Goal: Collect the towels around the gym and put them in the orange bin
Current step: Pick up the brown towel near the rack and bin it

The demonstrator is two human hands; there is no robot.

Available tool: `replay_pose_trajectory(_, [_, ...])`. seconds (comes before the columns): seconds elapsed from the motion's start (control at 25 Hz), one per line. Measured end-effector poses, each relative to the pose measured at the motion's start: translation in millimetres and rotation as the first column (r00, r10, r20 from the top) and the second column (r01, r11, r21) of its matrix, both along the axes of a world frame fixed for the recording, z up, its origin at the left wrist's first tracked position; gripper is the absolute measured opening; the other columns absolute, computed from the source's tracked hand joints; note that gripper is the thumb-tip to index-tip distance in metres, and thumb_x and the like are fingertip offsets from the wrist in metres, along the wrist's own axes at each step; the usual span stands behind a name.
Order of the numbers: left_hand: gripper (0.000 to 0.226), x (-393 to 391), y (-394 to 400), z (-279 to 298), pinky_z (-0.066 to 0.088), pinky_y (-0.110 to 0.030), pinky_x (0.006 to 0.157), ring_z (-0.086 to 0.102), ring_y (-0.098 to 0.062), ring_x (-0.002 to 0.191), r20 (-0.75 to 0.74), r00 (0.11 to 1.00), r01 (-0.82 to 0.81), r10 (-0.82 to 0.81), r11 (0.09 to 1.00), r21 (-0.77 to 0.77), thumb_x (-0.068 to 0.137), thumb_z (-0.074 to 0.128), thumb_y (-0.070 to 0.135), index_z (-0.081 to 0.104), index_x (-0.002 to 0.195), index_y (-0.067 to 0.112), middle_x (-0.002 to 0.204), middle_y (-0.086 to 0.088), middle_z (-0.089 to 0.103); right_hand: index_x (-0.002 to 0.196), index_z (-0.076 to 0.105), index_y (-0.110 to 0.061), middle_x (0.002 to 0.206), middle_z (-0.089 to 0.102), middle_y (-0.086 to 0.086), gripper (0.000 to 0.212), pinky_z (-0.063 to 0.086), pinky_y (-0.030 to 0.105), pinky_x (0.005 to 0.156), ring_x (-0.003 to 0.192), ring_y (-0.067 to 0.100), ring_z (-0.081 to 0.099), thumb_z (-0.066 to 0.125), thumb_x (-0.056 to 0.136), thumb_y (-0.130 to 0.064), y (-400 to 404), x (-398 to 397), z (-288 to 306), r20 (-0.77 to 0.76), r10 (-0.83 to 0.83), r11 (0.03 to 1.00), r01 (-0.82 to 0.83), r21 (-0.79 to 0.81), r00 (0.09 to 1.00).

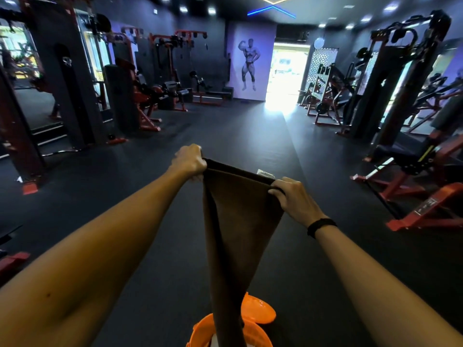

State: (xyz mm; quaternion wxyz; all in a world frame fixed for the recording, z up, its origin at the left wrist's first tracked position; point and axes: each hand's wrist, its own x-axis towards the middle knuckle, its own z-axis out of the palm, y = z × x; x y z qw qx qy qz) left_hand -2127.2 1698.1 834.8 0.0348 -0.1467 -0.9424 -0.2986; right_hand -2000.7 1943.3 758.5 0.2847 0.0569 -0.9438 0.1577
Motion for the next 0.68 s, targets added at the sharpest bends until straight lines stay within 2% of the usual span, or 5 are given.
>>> replay_pose_trajectory(0.08, [0.021, -5.3, -3.3, -5.8, 0.061, -0.042, 0.059, 0.069, -0.031, 0.063, 0.219, 0.976, -0.021, -0.017, 0.985, 0.172, 0.092, 0.04, -0.003, 0.058, 0.1, 0.001, 0.073, -0.021, 0.069, 0.087, 0.062, -0.006, 0.08, 0.06, 0.008, 0.014, 0.044, 0.031, 0.062, 0.07, 0.022, 0.056, 0.056, 0.095, -0.016, -5.1, 0.4, 4.4, -0.053, 0.056, 0.998, -0.056, 0.008, 0.997])
replay_pose_trajectory(0.2, [0.019, -5.7, -5.1, -4.7, 0.057, -0.035, 0.052, 0.064, -0.031, 0.069, 0.5, 0.853, -0.155, -0.148, 0.844, 0.514, 0.099, 0.04, 0.002, 0.052, 0.113, -0.003, 0.079, -0.024, 0.062, 0.087, 0.059, -0.004, 0.079, 0.062, 0.009, 0.016, 0.036, 0.022, 0.059, 0.069, 0.022, 0.058, 0.054, 0.096, -0.016, -9.5, 2.7, 6.1, -0.134, 0.031, 0.999, -0.033, -0.014, 0.99])
replay_pose_trajectory(0.36, [0.031, -7.9, -10.6, -10.2, 0.061, -0.03, 0.063, 0.069, -0.026, 0.082, 0.468, 0.838, -0.059, -0.281, 0.806, 0.589, 0.086, 0.069, 0.014, 0.062, 0.109, -0.006, 0.093, -0.02, 0.068, 0.084, 0.062, -0.007, 0.074, 0.065, 0.006, 0.019, 0.041, 0.028, 0.057, 0.065, 0.015, 0.057, 0.061, 0.092, -0.025, -2.2, 8.1, 10.1, -0.195, -0.053, 0.996, 0.037, -0.084, 0.979])
replay_pose_trajectory(0.48, [0.013, -5.5, -1.5, -23.8, 0.06, -0.026, 0.06, 0.066, -0.021, 0.08, 0.376, 0.89, 0.033, -0.257, 0.86, 0.51, 0.085, 0.068, 0.007, 0.063, 0.095, 0.002, 0.097, -0.016, 0.064, 0.078, 0.068, -0.01, 0.069, 0.064, -0.002, 0.018, 0.038, 0.014, 0.057, 0.064, 0.005, 0.054, 0.072, 0.083, -0.027, -1.4, 10.2, 14.4, -0.151, -0.013, 0.994, -0.004, -0.11, 0.988])
replay_pose_trajectory(0.68, [0.008, -19.7, 3.3, -41.1, 0.06, -0.034, 0.057, 0.059, -0.02, 0.072, 0.339, 0.938, -0.141, -0.072, 0.814, 0.563, 0.092, 0.052, 0.0, 0.056, 0.087, 0.005, 0.096, -0.014, 0.054, 0.093, 0.07, -0.011, 0.088, 0.066, -0.001, 0.019, 0.045, 0.01, 0.066, 0.077, 0.004, 0.058, 0.075, 0.079, -0.024, 3.6, 15.4, 14.0, 0.205, 0.078, 0.997, -0.071, -0.04, 0.976])
